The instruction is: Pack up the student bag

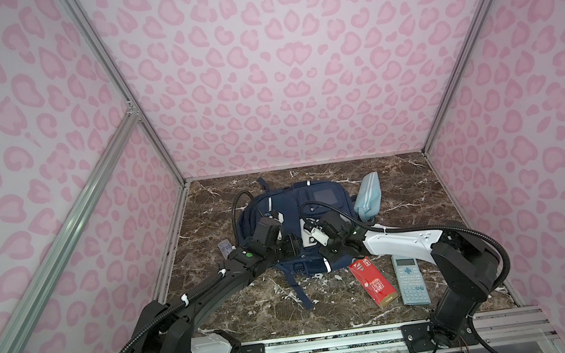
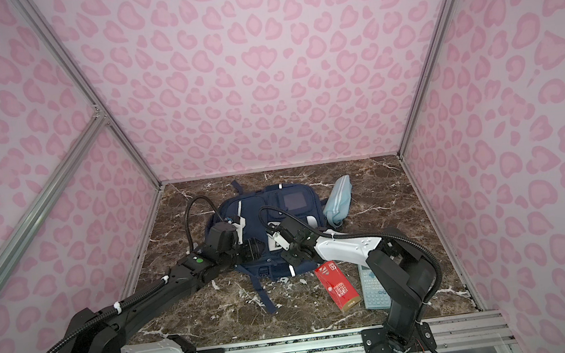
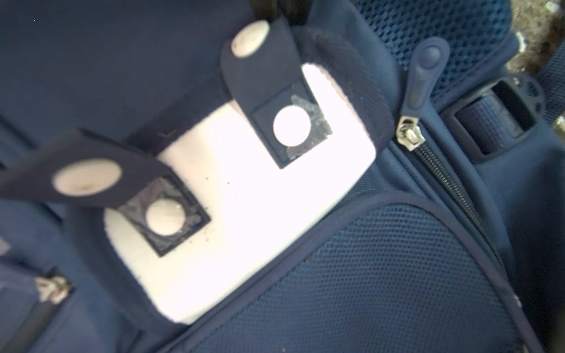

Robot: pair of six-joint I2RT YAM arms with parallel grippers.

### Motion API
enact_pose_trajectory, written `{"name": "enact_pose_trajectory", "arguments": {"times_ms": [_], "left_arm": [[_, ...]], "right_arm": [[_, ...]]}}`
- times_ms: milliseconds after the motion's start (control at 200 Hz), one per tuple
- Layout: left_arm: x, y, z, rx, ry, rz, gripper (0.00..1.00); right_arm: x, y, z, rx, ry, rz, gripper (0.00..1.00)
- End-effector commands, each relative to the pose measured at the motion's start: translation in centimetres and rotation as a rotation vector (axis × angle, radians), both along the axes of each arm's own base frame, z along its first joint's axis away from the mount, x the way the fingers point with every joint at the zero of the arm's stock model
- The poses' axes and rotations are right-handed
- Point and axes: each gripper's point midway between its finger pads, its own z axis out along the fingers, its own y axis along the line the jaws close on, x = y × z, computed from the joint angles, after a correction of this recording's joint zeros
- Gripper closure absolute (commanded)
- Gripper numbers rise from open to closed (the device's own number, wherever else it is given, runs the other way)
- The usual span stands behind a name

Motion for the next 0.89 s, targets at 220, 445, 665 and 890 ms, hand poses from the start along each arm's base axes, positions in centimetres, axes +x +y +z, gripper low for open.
{"name": "enact_pose_trajectory", "arguments": {"times_ms": [220,445,665,890], "left_arm": [[-0.7,-1.7,-1.6,0.202,-0.061,0.025,0.57],[-1.7,0.0,-2.6,0.314,-0.072,0.113,0.6],[-2.2,-2.1,-5.0,0.222,-0.027,0.074,0.59],[-1.7,-3.7,-6.0,0.23,-0.004,0.046,0.59]], "right_arm": [[0.0,1.8,5.3,0.189,-0.045,-0.007,1.0],[0.9,1.2,6.3,0.225,-0.071,-0.062,1.0],[0.7,1.1,6.1,0.258,-0.06,-0.066,1.0],[0.3,1.1,6.0,0.275,-0.054,-0.056,1.0]]}}
